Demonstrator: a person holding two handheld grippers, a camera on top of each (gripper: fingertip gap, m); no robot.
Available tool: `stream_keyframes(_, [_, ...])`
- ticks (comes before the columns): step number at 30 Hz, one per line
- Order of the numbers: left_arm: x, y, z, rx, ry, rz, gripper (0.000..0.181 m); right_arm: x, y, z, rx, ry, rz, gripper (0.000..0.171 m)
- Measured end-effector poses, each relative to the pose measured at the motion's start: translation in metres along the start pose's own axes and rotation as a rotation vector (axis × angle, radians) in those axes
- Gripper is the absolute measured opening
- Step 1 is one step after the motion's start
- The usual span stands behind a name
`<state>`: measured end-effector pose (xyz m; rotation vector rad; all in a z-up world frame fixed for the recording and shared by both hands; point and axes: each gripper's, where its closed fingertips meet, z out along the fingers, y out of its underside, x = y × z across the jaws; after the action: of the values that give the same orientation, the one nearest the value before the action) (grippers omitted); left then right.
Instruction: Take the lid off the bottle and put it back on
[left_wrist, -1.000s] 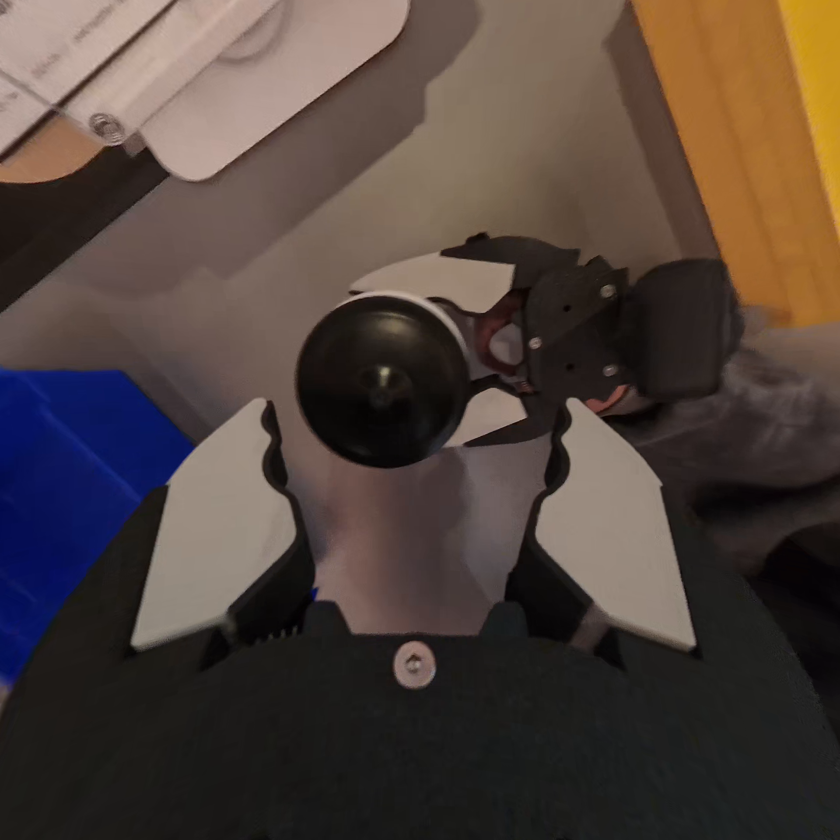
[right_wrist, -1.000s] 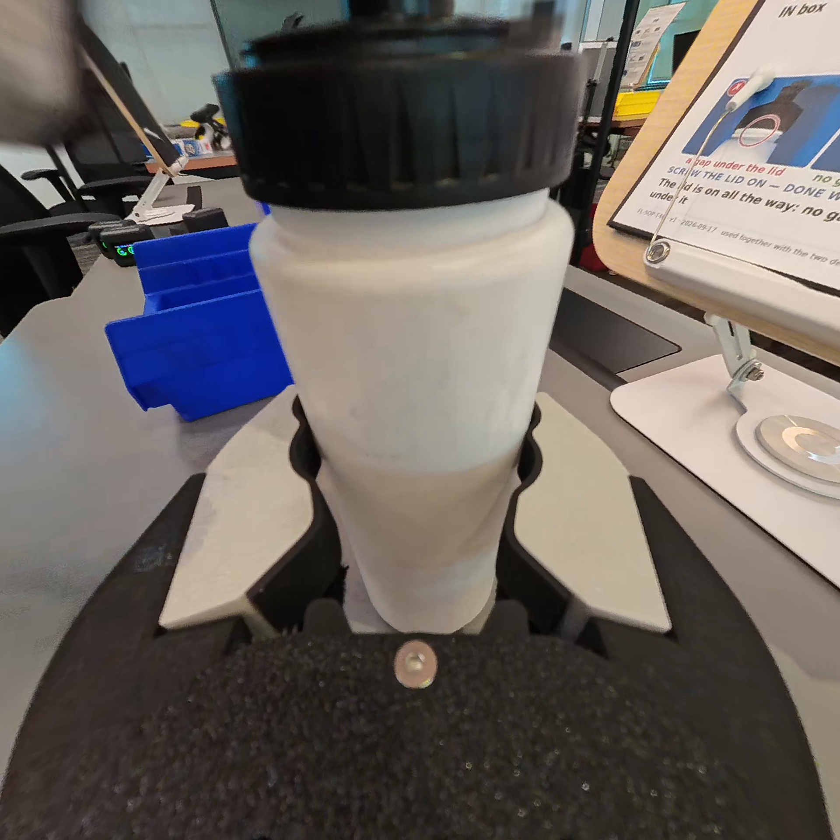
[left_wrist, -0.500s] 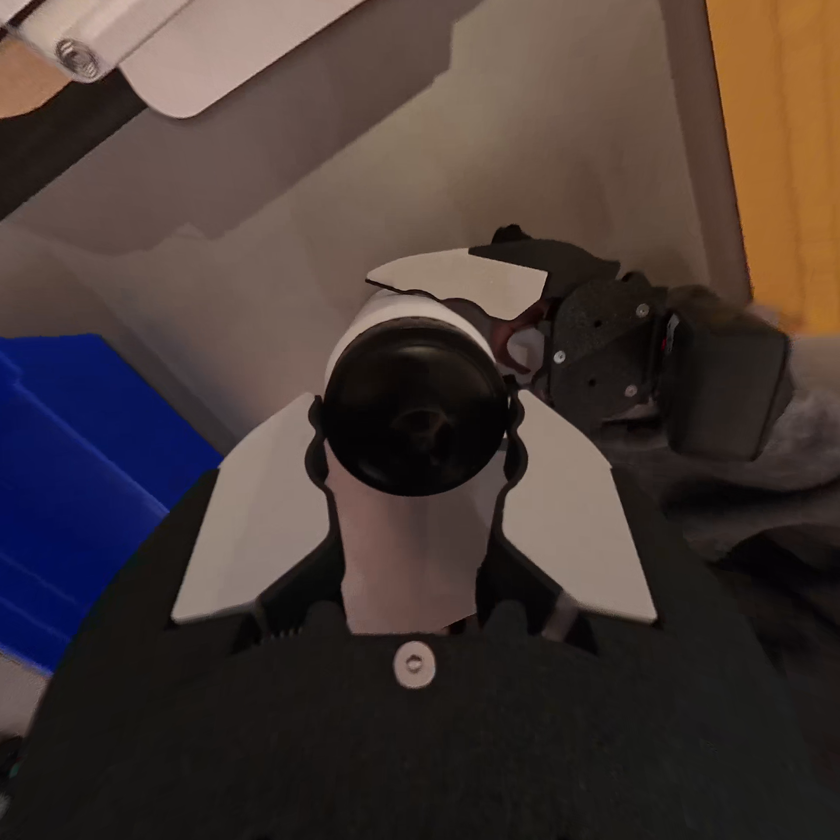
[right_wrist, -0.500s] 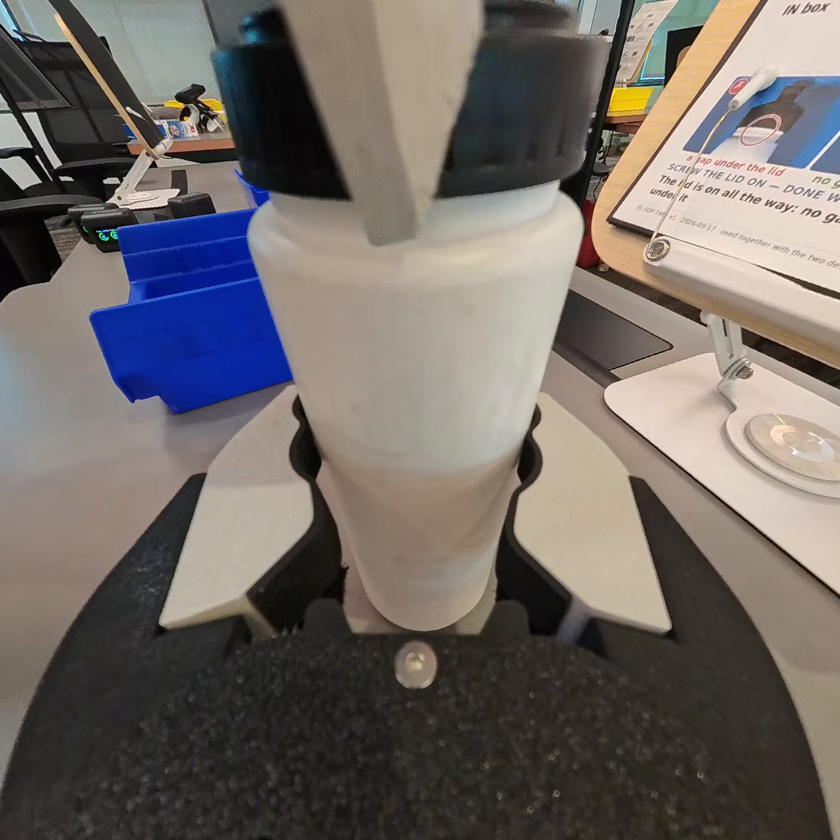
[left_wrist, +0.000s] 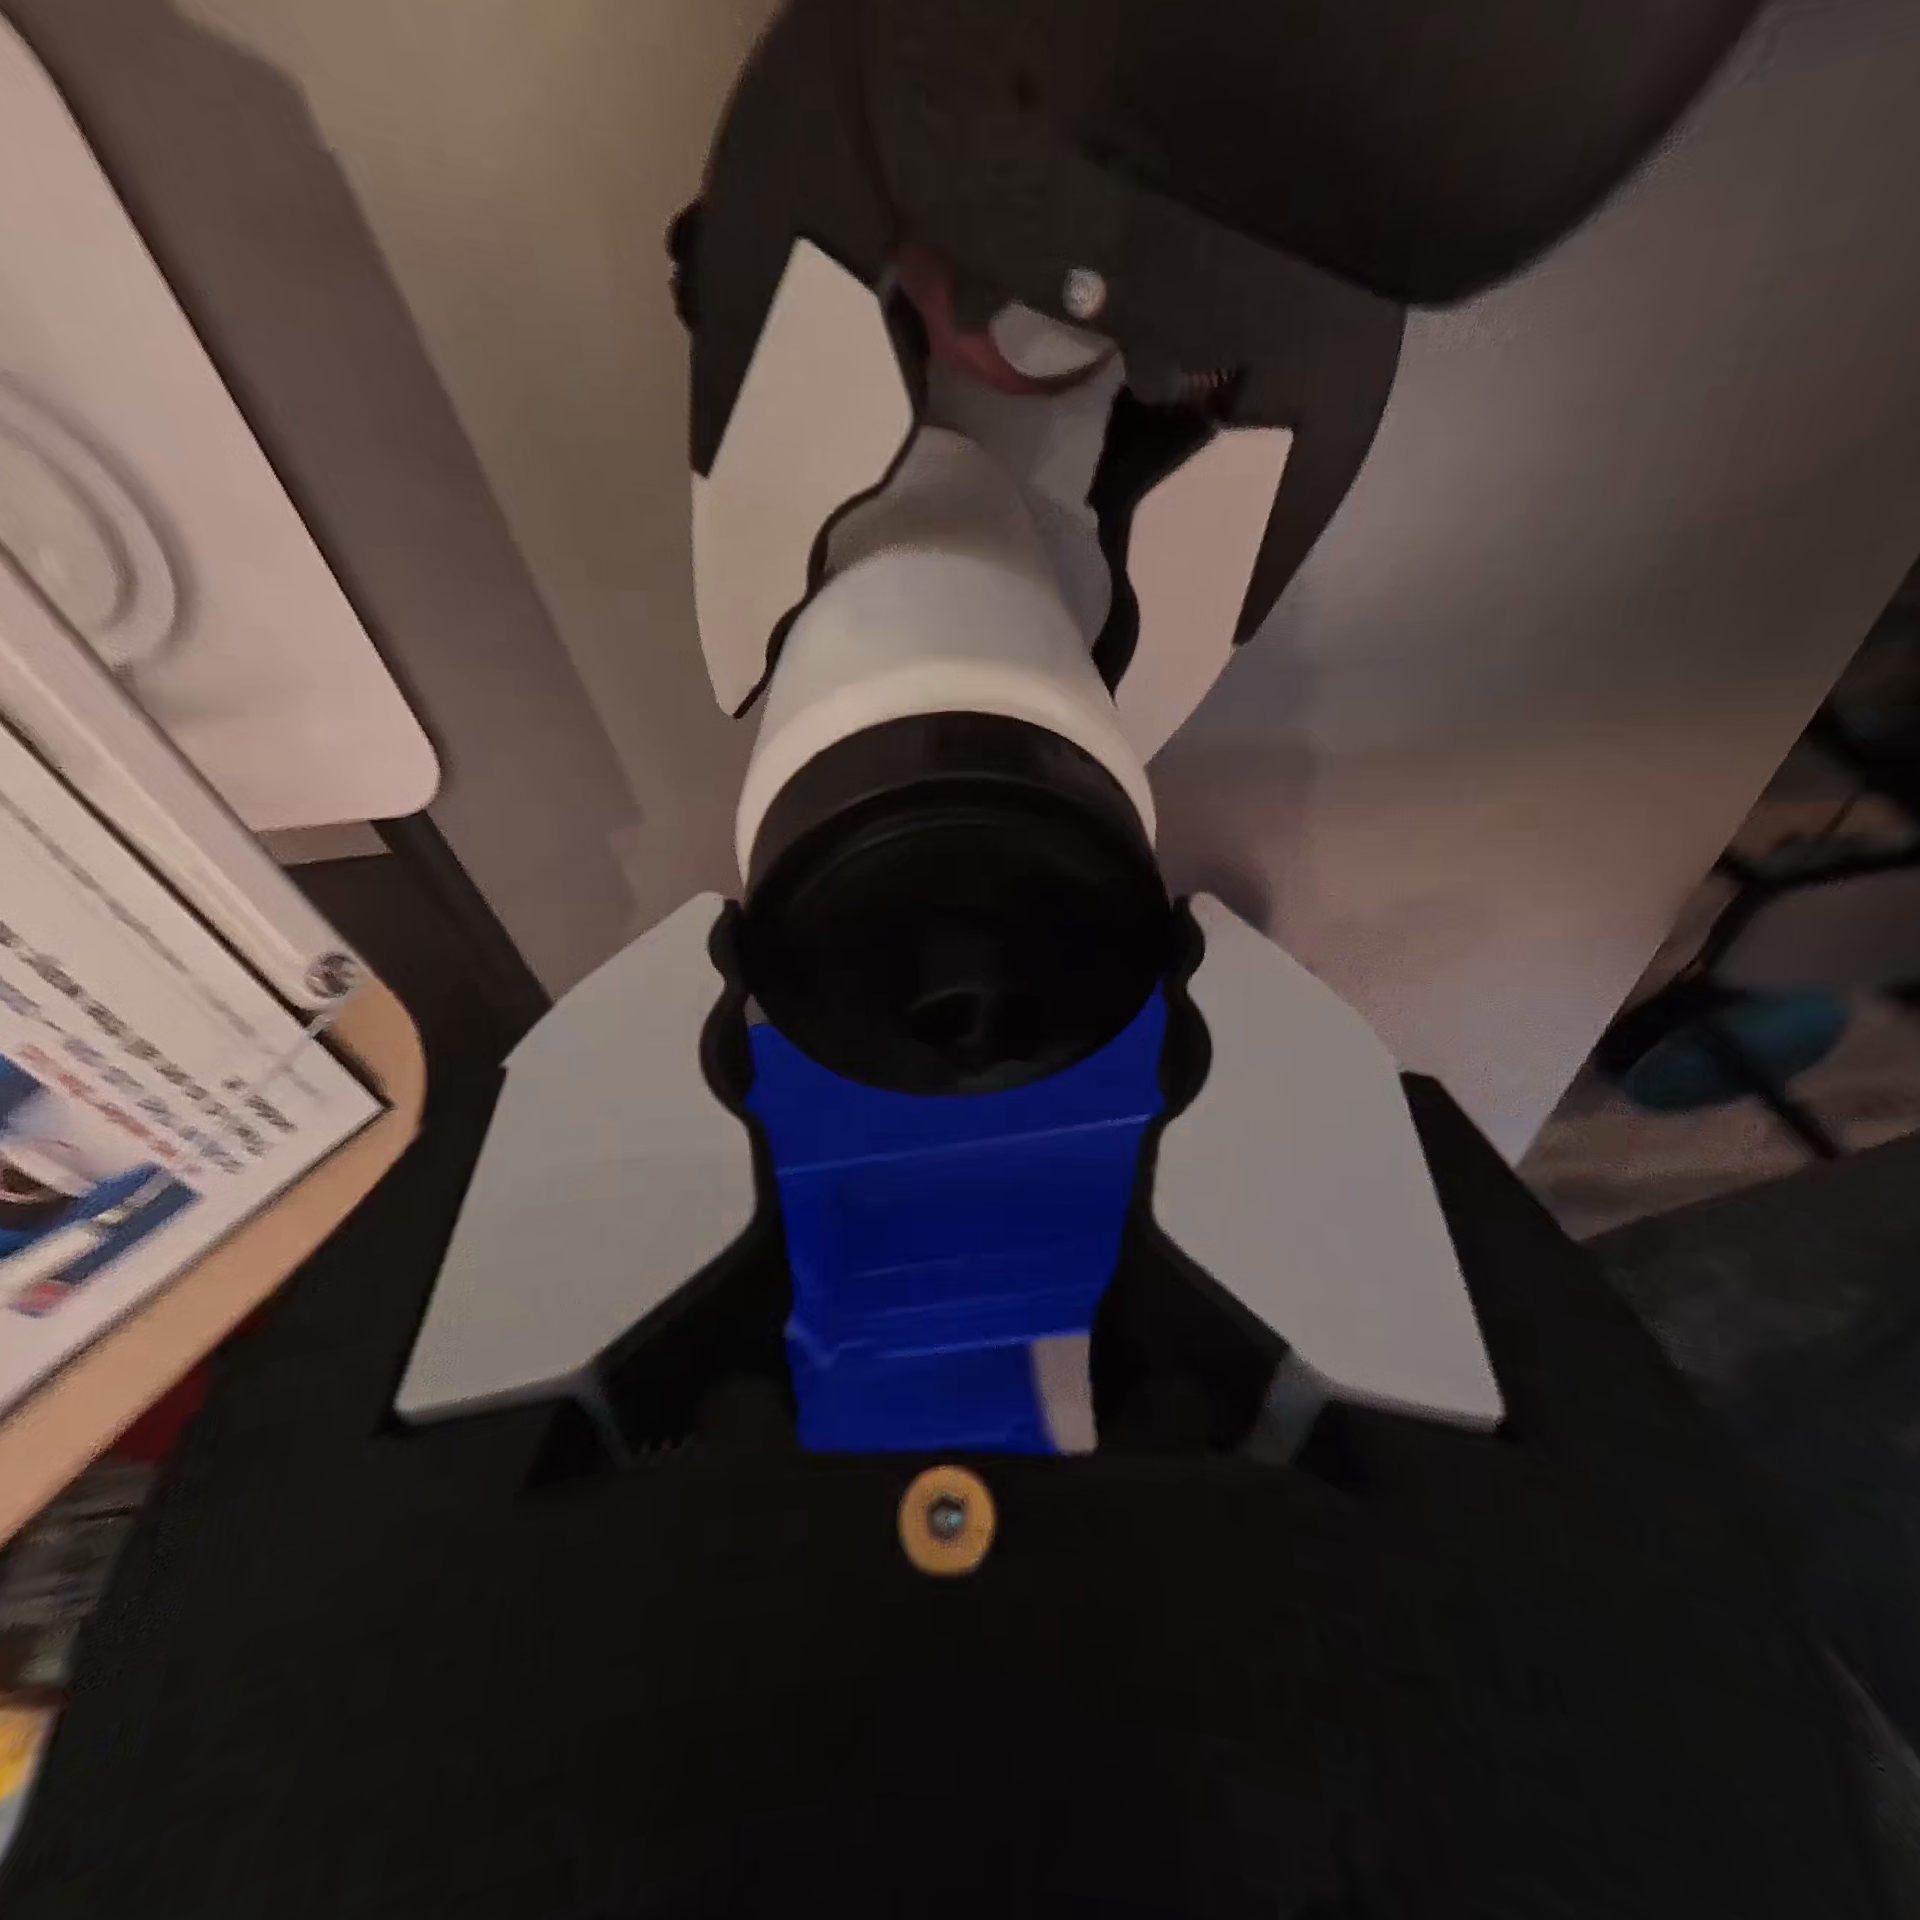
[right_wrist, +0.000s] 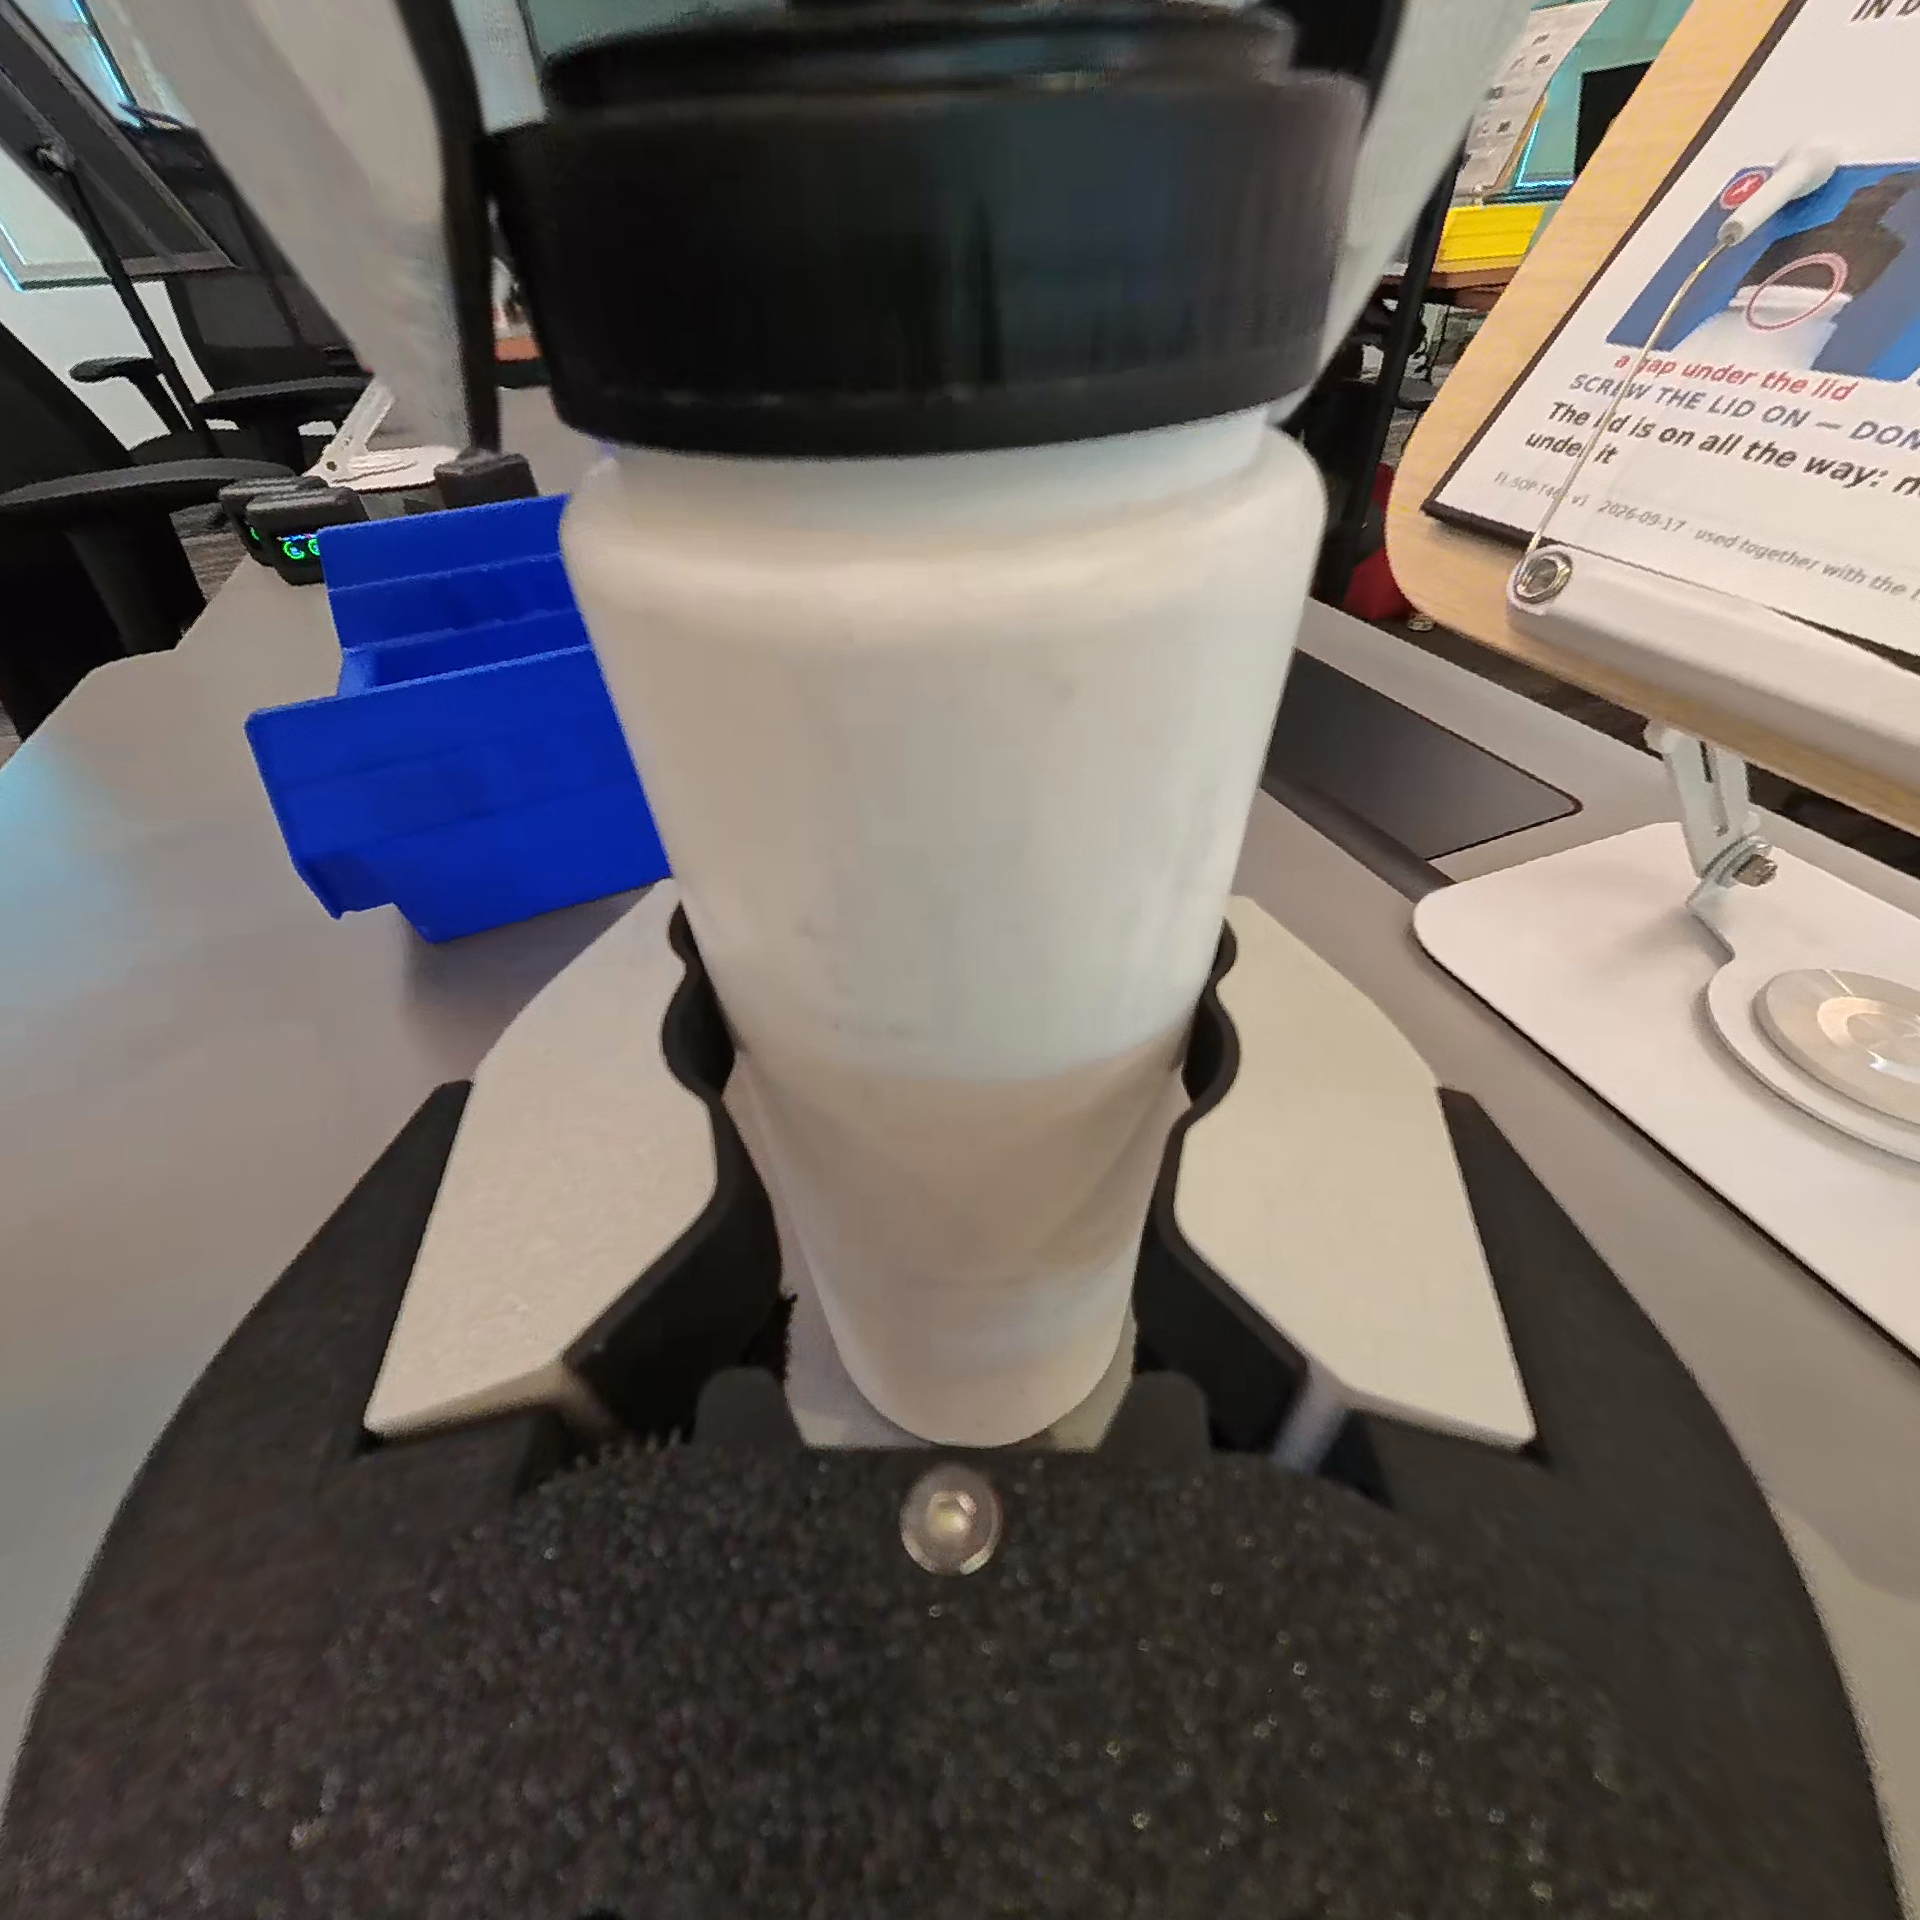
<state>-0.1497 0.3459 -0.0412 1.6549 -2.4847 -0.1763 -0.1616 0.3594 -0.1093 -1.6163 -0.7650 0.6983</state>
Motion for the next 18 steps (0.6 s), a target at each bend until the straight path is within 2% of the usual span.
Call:
stream_keyframes(4, [-0.004,0.003,-0.001,-0.088,-0.012,0.165,0.076,0.001,0.000,0.001,-0.003,-0.001,0.013,0.087])
stream_keyframes(8, [-0.001,0.002,0.001,-0.059,0.033,0.134,0.077,0.001,0.000,0.001,-0.003,-0.001,0.016,0.087])
stream_keyframes(10, [0.001,0.003,0.003,-0.054,0.052,0.010,0.079,0.001,0.000,0.001,0.002,0.000,0.023,0.087])
stream_keyframes(12, [0.005,0.005,0.000,-0.022,0.079,-0.108,0.092,0.001,0.001,0.001,0.008,-0.001,0.034,0.088])
stream_keyframes(13, [0.005,0.005,-0.003,0.018,0.066,-0.158,0.103,0.001,0.001,0.002,0.009,-0.003,0.038,0.088])
stream_keyframes(15, [-0.002,0.000,-0.012,0.132,-0.009,-0.321,0.103,0.001,0.002,0.002,0.005,-0.003,0.037,0.088])
stream_keyframes(18, [-0.006,-0.009,-0.030,0.322,-0.038,-0.656,0.106,0.001,0.002,0.002,0.002,-0.003,0.034,0.088])
